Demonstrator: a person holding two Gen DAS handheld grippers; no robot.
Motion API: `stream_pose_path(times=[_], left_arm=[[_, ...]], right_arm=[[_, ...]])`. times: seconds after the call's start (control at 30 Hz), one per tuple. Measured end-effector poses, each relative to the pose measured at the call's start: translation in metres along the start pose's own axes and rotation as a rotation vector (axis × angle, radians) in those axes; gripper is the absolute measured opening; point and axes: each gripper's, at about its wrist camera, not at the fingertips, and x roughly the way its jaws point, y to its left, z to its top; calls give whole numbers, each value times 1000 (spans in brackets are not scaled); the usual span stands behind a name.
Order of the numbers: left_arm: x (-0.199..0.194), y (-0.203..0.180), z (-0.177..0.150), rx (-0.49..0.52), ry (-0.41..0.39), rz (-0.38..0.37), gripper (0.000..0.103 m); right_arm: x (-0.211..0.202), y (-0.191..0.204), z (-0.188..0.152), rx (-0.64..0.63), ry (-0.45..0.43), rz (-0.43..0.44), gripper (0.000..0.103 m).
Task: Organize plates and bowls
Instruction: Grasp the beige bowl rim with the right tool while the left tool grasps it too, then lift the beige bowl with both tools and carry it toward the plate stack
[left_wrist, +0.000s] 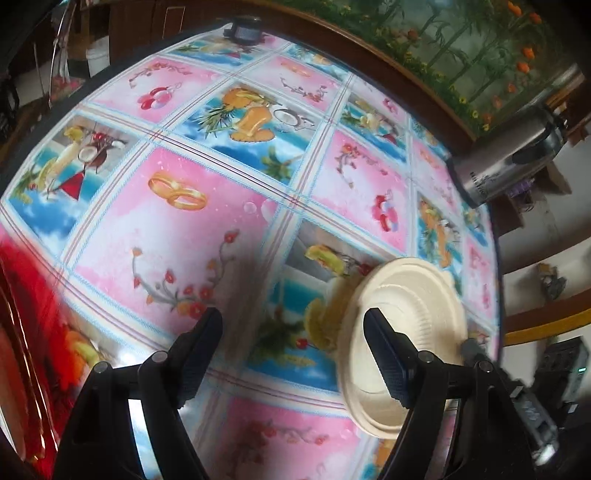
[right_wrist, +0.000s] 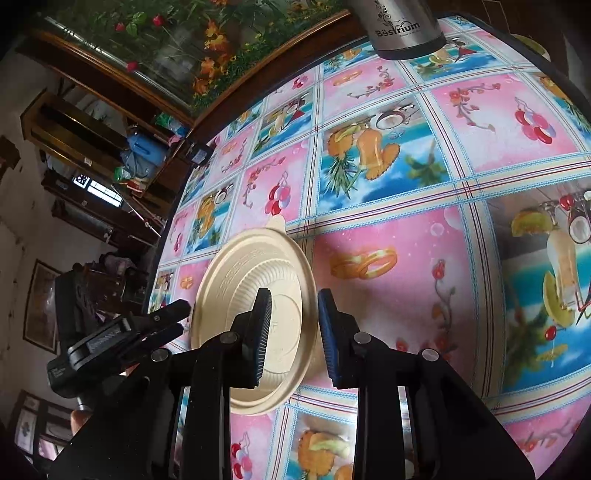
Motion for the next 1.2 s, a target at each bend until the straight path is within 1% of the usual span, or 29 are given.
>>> stream_pose_path(times=[0.07,0.13,0.2,0.37,0.47,0.6,0.7,0.77,0.83,0.87,0.9,0.93,0.97,1.03,1.07,1.1,1.13,1.2], left_arm=[[-8,-6,-1,0,-19,-23,79],[-8,-15,-1,30,-16,-10,79],[1,-21,-2,37,8,1,79],[20,-28,-9,23,58,-10,79],[20,-36,-13,46,41,15,79],[16,-36,-15,48,26,14,75],[12,-37,-15,53,1,24,65],[11,-37,-14,59,4,21,50],[14,-39,-15,74,14,32,45],[17,-40,-15,79,24,34,40],[19,-40,-16,81,33,32,36],[20,-40,-17,82,40,28,27],[21,-41,-17,84,44,28,23],[19,-42,-18,96,32,40,21],[18,-43,-18,101,25,46,14],[17,-43,-18,105,19,53,11],[16,-43,-18,108,12,57,9],[16,-43,-18,114,8,62,9]], right_arm=[[0,-1,-1,3,4,-6,25],[2,-2,-1,15,12,-11,25],[4,-4,-1,20,24,-13,25],[5,-7,-1,30,34,-12,25],[10,-8,-2,34,53,-12,25],[10,-7,-3,36,58,-5,25],[10,-8,-3,42,56,-10,25],[9,-9,-4,55,49,-16,25],[11,-8,-4,50,51,-28,25],[11,-8,-5,52,51,-27,25],[11,-8,-5,54,50,-27,21],[12,-7,-5,50,47,-32,16],[11,-7,-5,46,46,-37,14],[12,-6,-6,34,40,-59,9],[12,-5,-6,29,36,-62,9],[12,-4,-6,19,34,-73,9],[12,-3,-6,12,32,-86,9],[13,-3,-6,4,30,-95,9]])
